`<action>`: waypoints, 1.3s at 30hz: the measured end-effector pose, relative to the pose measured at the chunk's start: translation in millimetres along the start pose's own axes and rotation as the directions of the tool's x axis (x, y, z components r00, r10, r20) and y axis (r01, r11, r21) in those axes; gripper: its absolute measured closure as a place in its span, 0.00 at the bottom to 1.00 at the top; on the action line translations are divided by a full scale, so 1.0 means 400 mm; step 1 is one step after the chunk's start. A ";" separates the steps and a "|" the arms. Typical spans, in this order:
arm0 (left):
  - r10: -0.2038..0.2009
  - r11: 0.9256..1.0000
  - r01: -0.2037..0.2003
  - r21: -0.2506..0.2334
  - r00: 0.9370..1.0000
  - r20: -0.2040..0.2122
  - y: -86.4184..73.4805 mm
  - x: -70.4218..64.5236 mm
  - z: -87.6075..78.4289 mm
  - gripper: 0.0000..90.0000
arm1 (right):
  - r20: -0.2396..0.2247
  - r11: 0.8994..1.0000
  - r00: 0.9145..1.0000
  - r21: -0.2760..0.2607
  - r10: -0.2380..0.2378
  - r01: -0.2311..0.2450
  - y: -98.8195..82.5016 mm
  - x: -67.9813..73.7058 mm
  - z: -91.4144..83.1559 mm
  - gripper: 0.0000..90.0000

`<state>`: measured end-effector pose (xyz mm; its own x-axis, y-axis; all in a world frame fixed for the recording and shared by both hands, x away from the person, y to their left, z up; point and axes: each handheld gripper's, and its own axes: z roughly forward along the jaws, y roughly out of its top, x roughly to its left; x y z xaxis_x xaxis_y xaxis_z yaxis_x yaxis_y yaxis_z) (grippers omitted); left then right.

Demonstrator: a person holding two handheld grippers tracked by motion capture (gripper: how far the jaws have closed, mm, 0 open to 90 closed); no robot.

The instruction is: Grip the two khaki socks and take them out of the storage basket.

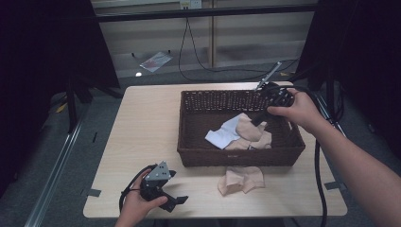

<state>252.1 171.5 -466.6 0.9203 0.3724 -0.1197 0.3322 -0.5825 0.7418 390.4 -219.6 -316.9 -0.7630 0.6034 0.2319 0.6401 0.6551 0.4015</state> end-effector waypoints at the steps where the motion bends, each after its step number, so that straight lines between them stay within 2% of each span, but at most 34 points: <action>1: 0.000 1.000 0.000 0.001 1.000 0.000 0.000 0.000 0.000 0.04 | -0.002 1.000 1.000 -0.003 0.002 -0.002 0.001 0.003 -0.006 0.98; 11: 0.004 1.000 -0.004 0.010 1.000 -0.002 0.002 0.000 -0.002 0.04 | 0.008 0.999 0.999 -0.015 -0.032 0.032 -0.001 0.037 -0.061 0.98; 21: 0.003 1.000 -0.003 0.009 1.000 0.003 0.002 -0.002 0.001 0.04 | -0.011 0.997 0.997 -0.025 -0.076 0.076 0.002 0.086 -0.099 0.98; 28: 0.000 1.000 0.000 0.011 1.000 0.004 0.001 -0.001 0.000 0.04 | -0.032 0.994 0.994 -0.032 -0.101 0.100 0.000 0.108 -0.112 0.98; 36: 0.001 1.000 -0.001 0.012 1.000 0.001 0.002 -0.002 0.002 0.04 | -0.064 0.986 0.985 -0.041 -0.162 0.160 -0.008 0.147 -0.107 0.98; 39: 0.003 1.000 -0.003 0.014 1.000 0.000 0.002 -0.002 0.002 0.04 | -0.075 0.985 0.982 -0.039 -0.171 0.168 -0.013 0.157 -0.103 0.97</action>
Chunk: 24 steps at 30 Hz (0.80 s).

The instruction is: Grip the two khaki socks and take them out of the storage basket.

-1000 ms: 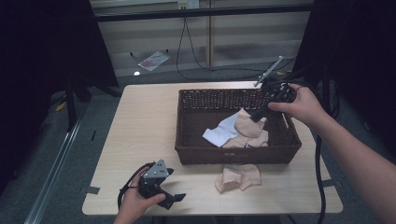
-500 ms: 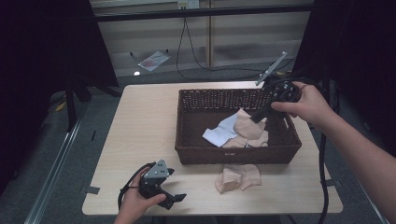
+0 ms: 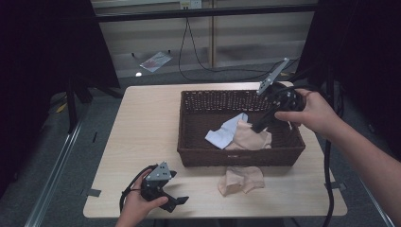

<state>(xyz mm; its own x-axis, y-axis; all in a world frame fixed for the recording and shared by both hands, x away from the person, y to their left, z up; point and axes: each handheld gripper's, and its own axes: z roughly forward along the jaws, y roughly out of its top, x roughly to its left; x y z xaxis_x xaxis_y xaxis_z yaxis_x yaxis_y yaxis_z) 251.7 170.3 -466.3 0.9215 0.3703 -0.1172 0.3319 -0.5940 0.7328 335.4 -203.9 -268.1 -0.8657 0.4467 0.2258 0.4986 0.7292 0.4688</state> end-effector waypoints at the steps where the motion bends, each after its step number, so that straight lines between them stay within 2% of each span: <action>1: 0.000 1.000 0.000 0.000 1.000 0.001 0.000 0.000 0.000 0.04 | -0.003 1.000 1.000 0.005 0.001 -0.001 -0.002 0.004 0.001 0.97; 10: -0.001 1.000 0.001 -0.001 1.000 0.006 0.000 -0.001 0.002 0.04 | -0.036 1.000 0.999 -0.017 -0.021 0.020 -0.017 0.019 0.018 0.97; 14: 0.000 1.000 0.000 0.003 1.000 0.003 0.000 -0.001 0.001 0.04 | -0.053 1.000 0.998 -0.007 -0.022 0.022 -0.026 0.024 0.031 0.97; 24: -0.005 1.000 0.005 -0.002 1.000 0.000 0.000 -0.002 0.000 0.04 | -0.064 0.999 0.997 -0.010 -0.037 0.037 -0.050 0.031 0.070 0.97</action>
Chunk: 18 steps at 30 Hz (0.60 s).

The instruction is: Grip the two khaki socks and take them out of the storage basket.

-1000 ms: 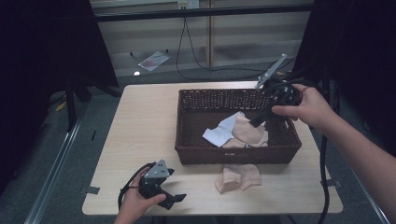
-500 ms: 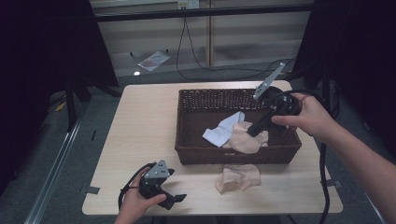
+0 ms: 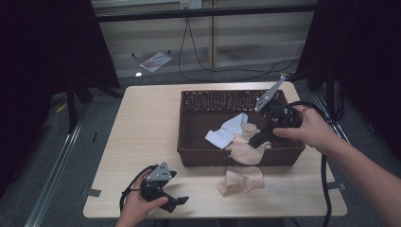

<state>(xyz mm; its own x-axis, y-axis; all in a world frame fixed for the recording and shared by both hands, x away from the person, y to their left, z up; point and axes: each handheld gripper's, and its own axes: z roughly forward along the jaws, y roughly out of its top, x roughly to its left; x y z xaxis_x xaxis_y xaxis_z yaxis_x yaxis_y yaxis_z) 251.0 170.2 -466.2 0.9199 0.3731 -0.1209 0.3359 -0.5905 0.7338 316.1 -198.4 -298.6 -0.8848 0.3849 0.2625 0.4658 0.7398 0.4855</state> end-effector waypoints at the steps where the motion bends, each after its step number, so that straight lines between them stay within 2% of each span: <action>1: 0.000 1.000 0.000 -0.001 1.000 0.000 0.000 0.000 0.000 0.04 | 0.000 1.000 1.000 -0.004 0.003 -0.003 -0.002 0.001 0.004 0.97; 4: -0.001 1.000 0.001 -0.007 1.000 0.002 -0.001 0.000 0.001 0.04 | -0.003 1.000 1.000 -0.015 0.009 -0.009 -0.009 0.005 0.016 0.97; 14: -0.001 1.000 0.001 -0.010 1.000 0.002 -0.001 -0.001 0.000 0.04 | -0.006 1.000 1.000 -0.013 -0.013 0.013 -0.034 0.012 0.057 0.97; 18: 0.000 1.000 0.000 -0.005 1.000 0.001 0.000 -0.001 0.000 0.04 | -0.029 1.000 1.000 -0.007 -0.010 0.010 -0.042 0.019 0.074 0.97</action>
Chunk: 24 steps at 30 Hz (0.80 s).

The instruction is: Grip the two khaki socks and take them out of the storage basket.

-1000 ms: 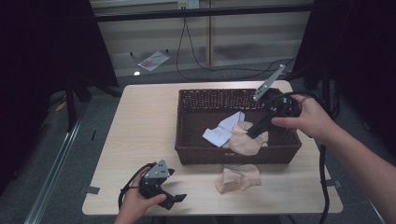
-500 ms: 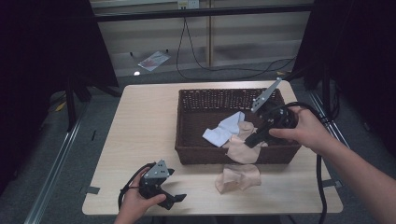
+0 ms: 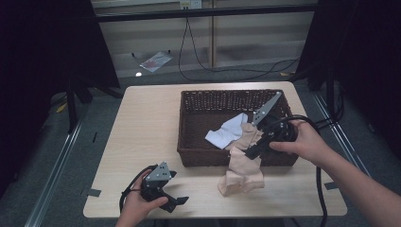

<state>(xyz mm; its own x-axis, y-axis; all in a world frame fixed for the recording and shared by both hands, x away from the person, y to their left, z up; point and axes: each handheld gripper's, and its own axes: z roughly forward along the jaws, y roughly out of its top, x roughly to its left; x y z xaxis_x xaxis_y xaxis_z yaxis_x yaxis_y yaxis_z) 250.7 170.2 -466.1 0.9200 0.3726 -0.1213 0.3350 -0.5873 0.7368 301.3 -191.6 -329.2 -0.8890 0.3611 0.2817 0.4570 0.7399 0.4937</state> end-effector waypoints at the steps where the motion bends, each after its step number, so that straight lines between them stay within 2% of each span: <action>1: 0.001 1.000 -0.001 -0.003 1.000 0.002 0.000 0.000 0.001 0.04 | 0.007 1.000 1.000 0.001 0.000 0.000 -0.002 0.002 0.004 0.97; 3: 0.002 1.000 -0.002 -0.003 1.000 0.001 0.000 0.000 0.000 0.04 | 0.000 1.000 1.000 0.005 -0.007 0.007 -0.006 0.004 0.014 0.96; 4: 0.003 1.000 -0.003 0.001 1.000 0.000 0.000 0.000 -0.001 0.04 | 0.002 1.000 1.000 0.002 -0.007 0.007 -0.008 0.004 0.020 0.92; 5: 0.002 1.000 -0.002 -0.004 1.000 0.000 0.000 0.000 0.000 0.04 | 0.008 1.000 1.000 -0.003 -0.006 0.006 -0.011 0.004 0.028 0.70; 6: 0.000 1.000 0.000 -0.005 1.000 -0.002 -0.001 0.000 0.000 0.04 | 0.008 1.000 1.000 -0.003 -0.006 0.006 -0.011 0.004 0.028 0.70; 9: 0.004 1.000 -0.004 0.000 1.000 -0.003 0.001 0.001 -0.002 0.04 | 0.030 1.000 0.999 -0.004 -0.015 0.015 -0.014 0.006 0.034 0.54; 11: 0.006 1.000 -0.006 0.003 1.000 0.001 0.000 -0.001 -0.002 0.04 | 0.029 1.000 1.000 -0.002 -0.011 0.011 -0.018 0.010 0.036 0.49; 12: 0.005 1.000 -0.005 0.002 1.000 0.001 -0.001 -0.001 -0.002 0.04 | 0.039 1.000 0.999 -0.010 -0.027 0.027 -0.021 0.011 0.038 0.43; 15: 0.005 1.000 -0.005 -0.001 1.000 -0.006 -0.002 -0.001 -0.005 0.04 | 0.036 0.999 0.999 -0.013 -0.029 0.029 -0.029 0.017 0.040 0.36; 20: 0.007 1.000 -0.007 -0.001 1.000 -0.007 -0.002 -0.001 -0.005 0.04 | 0.059 0.999 0.998 -0.025 -0.026 0.027 -0.051 0.020 0.046 0.25; 24: 0.007 1.000 -0.007 0.003 1.000 -0.004 -0.002 -0.001 -0.005 0.04 | 0.071 0.999 0.997 -0.044 -0.009 0.012 -0.080 0.016 0.046 0.20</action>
<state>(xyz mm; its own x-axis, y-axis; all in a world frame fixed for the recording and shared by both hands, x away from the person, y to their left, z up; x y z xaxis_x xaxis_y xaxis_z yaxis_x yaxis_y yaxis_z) 249.8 172.0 -465.4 0.9215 0.3712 -0.1140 0.3293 -0.5917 0.7358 280.5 -202.4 -358.3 -0.8929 0.3936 0.2185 0.4471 0.7187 0.5325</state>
